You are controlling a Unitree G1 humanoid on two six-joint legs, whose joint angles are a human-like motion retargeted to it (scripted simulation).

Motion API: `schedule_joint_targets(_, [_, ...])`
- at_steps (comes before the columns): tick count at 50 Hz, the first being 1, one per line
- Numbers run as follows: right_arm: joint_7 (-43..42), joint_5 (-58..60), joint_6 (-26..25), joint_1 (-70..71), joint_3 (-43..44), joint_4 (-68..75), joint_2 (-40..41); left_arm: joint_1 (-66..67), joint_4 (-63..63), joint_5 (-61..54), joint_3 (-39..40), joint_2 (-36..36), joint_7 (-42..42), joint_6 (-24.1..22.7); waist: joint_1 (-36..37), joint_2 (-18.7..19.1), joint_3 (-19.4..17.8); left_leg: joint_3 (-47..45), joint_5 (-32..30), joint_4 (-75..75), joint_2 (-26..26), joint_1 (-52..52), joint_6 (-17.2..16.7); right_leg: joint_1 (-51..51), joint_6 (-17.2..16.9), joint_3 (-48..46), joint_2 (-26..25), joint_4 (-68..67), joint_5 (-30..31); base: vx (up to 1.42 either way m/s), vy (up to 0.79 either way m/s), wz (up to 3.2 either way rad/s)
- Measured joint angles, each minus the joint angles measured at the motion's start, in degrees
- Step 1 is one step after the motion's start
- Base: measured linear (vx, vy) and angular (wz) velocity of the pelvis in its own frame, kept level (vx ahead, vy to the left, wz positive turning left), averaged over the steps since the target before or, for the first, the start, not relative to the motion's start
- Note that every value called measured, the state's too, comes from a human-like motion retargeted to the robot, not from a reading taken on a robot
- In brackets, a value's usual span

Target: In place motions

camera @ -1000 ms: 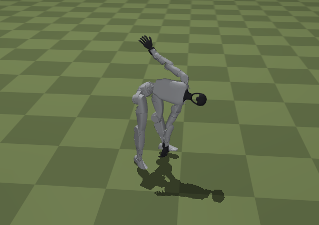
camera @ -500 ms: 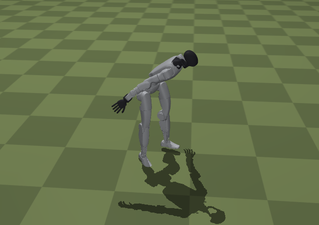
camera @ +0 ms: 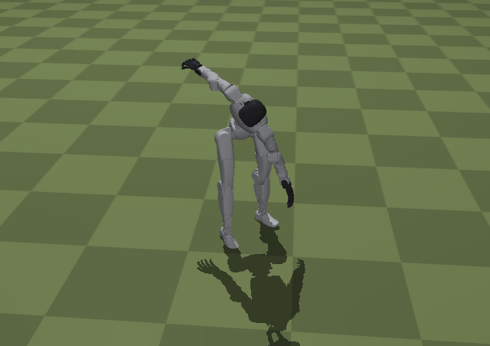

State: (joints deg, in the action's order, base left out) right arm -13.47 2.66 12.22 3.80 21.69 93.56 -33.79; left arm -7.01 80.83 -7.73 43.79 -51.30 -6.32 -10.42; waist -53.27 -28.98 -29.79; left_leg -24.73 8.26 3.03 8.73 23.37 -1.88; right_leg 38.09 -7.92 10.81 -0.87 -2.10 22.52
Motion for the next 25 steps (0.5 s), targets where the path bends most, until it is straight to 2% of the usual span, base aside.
schedule_joint_targets(3, [-2.05, 1.67, -1.02, -0.44, -2.0, 0.84, 0.88, -3.17, -1.41, -0.17, -1.94, -2.53, 0.24, 0.24, -1.01, 2.53, 0.0, -3.68, 1.75, -1.08, 0.58, 4.03, -0.21, 6.16, -0.41, 3.21, -2.18, 0.57, 1.38, -0.44, 0.44, -1.22])
schedule_joint_targets(7, [-1.73, 1.87, -1.52, -1.4, -4.82, 3.72, 1.66, -11.64, -2.24, -3.72, -4.26, -5.11, 1.58, 0.68, -3.78, 6.53, 0.0, -5.1, 1.34, -1.33, 0.18, 12.45, -1.22, 15.73, -0.33, 4.59, -2.02, 0.5, 2.73, -0.35, 0.31, -0.29])
schedule_joint_targets(12, [-2.37, 3.47, -4.22, -6.67, -6.78, 3.84, -0.27, -25.84, -3.49, -7.23, -12.68, -2.97, 3.18, -0.82, -1.4, 11.88, 0.0, -7.02, 0.1, -2.64, -1.78, 21.56, -1.23, 26.0, -0.99, 5.91, -0.96, 0.58, 4.24, -0.14, 0.2, 0.06])
schedule_joint_targets(15, [-6.15, 3.09, -5.52, -7.97, -6.59, 3.84, -2.43, -31.94, -4.39, -7.77, -18.53, -3.03, 4.28, -0.15, 0.27, 14.11, 0.0, -8.84, -0.27, -3.3, -2.69, 26.33, -1.43, 31.68, -0.95, 6.7, -0.96, 0.68, 5.12, 0.0, 0.19, 0.01])
schedule_joint_targets(19, [-12.02, -2.66, -2.9, -9.09, -4.18, 3.84, -4.13, -36.6, -6.58, -6.44, -23.86, -3.66, 4.92, 0.61, 2.06, 16.47, 0.0, -10.27, -0.32, -3.85, -3.12, 31.8, -1.84, 38.13, -0.22, 7.68, -1.83, 0.6, 5.94, 0.09, 0.17, 0.05])
schedule_joint_targets(25, [-17.23, -9.16, -0.07, -11.05, -1.94, 3.84, -5.24, -38.27, -6.94, -6.64, -27.01, -3.86, 4.26, 0.03, 3.83, 17.44, 0.0, -10.9, -0.46, -4.54, -3.07, 34.97, -1.79, 41.73, 0.84, 8.49, -3.07, 0.25, 5.8, 0.02, 0.04, 0.03])
